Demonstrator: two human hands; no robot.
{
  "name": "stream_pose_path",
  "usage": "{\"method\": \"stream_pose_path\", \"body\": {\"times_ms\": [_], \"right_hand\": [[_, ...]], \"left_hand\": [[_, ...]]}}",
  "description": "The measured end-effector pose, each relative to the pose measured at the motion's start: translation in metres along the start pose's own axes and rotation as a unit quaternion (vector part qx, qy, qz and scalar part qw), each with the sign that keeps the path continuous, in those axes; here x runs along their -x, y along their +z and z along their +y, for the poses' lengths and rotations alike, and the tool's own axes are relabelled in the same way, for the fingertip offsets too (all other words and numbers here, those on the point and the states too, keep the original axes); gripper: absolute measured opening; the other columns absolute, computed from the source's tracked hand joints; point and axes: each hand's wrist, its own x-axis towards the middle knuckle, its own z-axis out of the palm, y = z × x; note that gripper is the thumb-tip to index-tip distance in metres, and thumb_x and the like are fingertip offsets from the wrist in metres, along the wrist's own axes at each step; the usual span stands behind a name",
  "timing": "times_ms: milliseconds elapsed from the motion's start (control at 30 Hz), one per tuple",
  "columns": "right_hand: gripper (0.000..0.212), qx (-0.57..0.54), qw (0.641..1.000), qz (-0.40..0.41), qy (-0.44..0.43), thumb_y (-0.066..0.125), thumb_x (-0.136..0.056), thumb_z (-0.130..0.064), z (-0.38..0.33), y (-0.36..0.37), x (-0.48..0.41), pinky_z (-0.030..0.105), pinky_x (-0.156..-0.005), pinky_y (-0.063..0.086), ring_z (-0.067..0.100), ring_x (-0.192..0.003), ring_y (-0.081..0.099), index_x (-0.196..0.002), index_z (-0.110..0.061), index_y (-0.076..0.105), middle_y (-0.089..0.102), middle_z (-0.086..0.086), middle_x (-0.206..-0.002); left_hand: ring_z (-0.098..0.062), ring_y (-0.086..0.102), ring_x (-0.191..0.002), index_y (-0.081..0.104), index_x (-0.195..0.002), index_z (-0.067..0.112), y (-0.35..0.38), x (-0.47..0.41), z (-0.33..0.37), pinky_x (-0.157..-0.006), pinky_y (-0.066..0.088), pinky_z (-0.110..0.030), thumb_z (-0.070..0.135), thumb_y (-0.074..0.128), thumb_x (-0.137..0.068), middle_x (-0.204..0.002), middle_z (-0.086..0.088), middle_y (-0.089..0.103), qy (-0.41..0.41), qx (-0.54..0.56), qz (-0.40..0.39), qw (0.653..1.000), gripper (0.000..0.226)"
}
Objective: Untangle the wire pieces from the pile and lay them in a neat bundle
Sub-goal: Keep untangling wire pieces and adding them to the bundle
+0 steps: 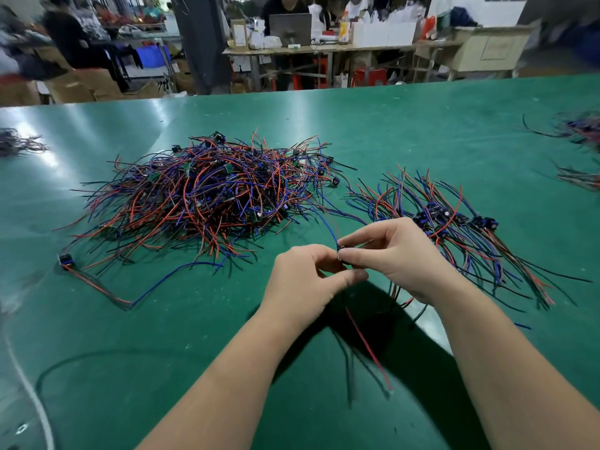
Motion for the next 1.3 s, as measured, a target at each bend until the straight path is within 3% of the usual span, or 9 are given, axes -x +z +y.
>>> {"method": "stream_pose_path", "body": {"times_ms": [100,167,267,367,633,833,1000,1100,1300], "right_hand": [[0.016,0.016,0.999,0.032,-0.009,0.078,-0.074,-0.007,0.0,0.002,-0.002,0.022,-0.061,0.046,0.006,-0.059,0.059,-0.075,-0.023,0.076,0.072,0.002,-0.065],[0.021,0.016,0.987,0.155,-0.027,0.073,-0.075,-0.007,0.003,-0.008,-0.005,0.027,-0.067,0.05,0.008,-0.064,0.062,-0.076,-0.027,0.075,0.073,0.002,-0.071],[0.023,0.107,0.927,0.355,-0.059,0.066,-0.075,-0.013,0.003,-0.039,-0.007,0.03,-0.08,0.054,0.009,-0.076,0.066,-0.086,-0.031,0.074,0.071,-0.005,-0.08],[0.014,0.164,0.88,0.441,-0.058,0.066,-0.076,-0.016,0.011,-0.065,-0.006,0.022,-0.08,0.049,0.009,-0.07,0.062,-0.088,-0.02,0.073,0.067,-0.002,-0.077],[0.014,0.321,0.877,0.356,0.031,0.071,-0.082,-0.014,0.048,-0.069,-0.028,0.028,-0.079,0.039,0.03,-0.091,0.064,-0.088,-0.002,0.075,0.072,0.017,-0.09],[0.02,0.386,0.875,0.282,0.072,0.058,-0.087,-0.012,0.052,-0.064,-0.029,0.033,-0.076,0.042,0.038,-0.087,0.06,-0.09,0.0,0.075,0.069,0.023,-0.091],[0.023,0.424,0.861,0.237,0.149,0.057,-0.088,-0.022,0.045,-0.062,-0.02,0.043,-0.092,0.038,0.039,-0.11,0.051,-0.103,-0.015,0.073,0.062,0.017,-0.114],[0.026,0.401,0.869,0.264,0.118,0.06,-0.087,-0.022,0.037,-0.055,-0.017,0.044,-0.097,0.035,0.035,-0.118,0.046,-0.109,-0.013,0.071,0.053,0.015,-0.123],[0.025,0.322,0.899,0.297,0.002,0.06,-0.086,-0.012,0.021,-0.037,-0.013,0.033,-0.095,0.038,0.025,-0.104,0.055,-0.108,-0.009,0.071,0.059,0.012,-0.113]], "left_hand": [[0.003,0.056,-0.057,0.072,-0.09,0.028,0.0,0.003,0.002,-0.06,0.044,-0.011,0.048,0.077,-0.072,-0.078,0.018,0.07,0.029,-0.049,0.001,0.998,0.028],[0.006,0.056,-0.058,0.072,-0.097,0.026,-0.001,0.003,0.004,-0.06,0.042,-0.008,0.046,0.073,-0.078,-0.079,0.021,0.068,0.039,-0.035,0.028,0.998,0.028],[0.005,0.06,-0.07,0.071,-0.097,0.023,-0.008,-0.002,0.004,-0.063,0.041,-0.006,0.036,0.068,-0.085,-0.082,0.016,0.069,0.051,-0.046,0.114,0.991,0.018],[-0.006,0.058,-0.079,0.067,-0.104,0.022,-0.021,-0.008,-0.002,-0.076,0.044,-0.018,0.025,0.065,-0.086,-0.097,0.01,0.065,0.019,-0.076,0.195,0.978,0.019],[-0.022,0.051,-0.102,0.062,-0.111,0.022,-0.026,-0.011,-0.01,-0.093,0.041,-0.035,0.017,0.062,-0.083,-0.108,0.002,0.053,-0.028,-0.133,0.218,0.966,0.029],[-0.027,0.041,-0.109,0.064,-0.109,0.028,-0.026,-0.006,-0.008,-0.092,0.028,-0.038,0.026,0.066,-0.076,-0.119,0.0,0.051,-0.003,-0.314,0.292,0.903,0.032],[-0.031,0.026,-0.131,0.054,-0.123,0.028,-0.029,-0.008,-0.019,-0.112,0.005,-0.049,0.038,0.058,-0.08,-0.142,-0.012,0.04,-0.151,-0.422,0.16,0.879,0.044],[-0.029,0.04,-0.122,0.057,-0.119,0.025,-0.03,-0.008,-0.021,-0.112,0.004,-0.052,0.04,0.049,-0.085,-0.12,-0.002,0.058,-0.181,-0.459,0.1,0.864,0.038],[-0.025,0.045,-0.117,0.06,-0.119,0.025,-0.034,-0.013,-0.019,-0.107,0.016,-0.045,0.039,0.05,-0.086,-0.113,0.001,0.06,-0.164,-0.408,0.139,0.887,0.037]]}}
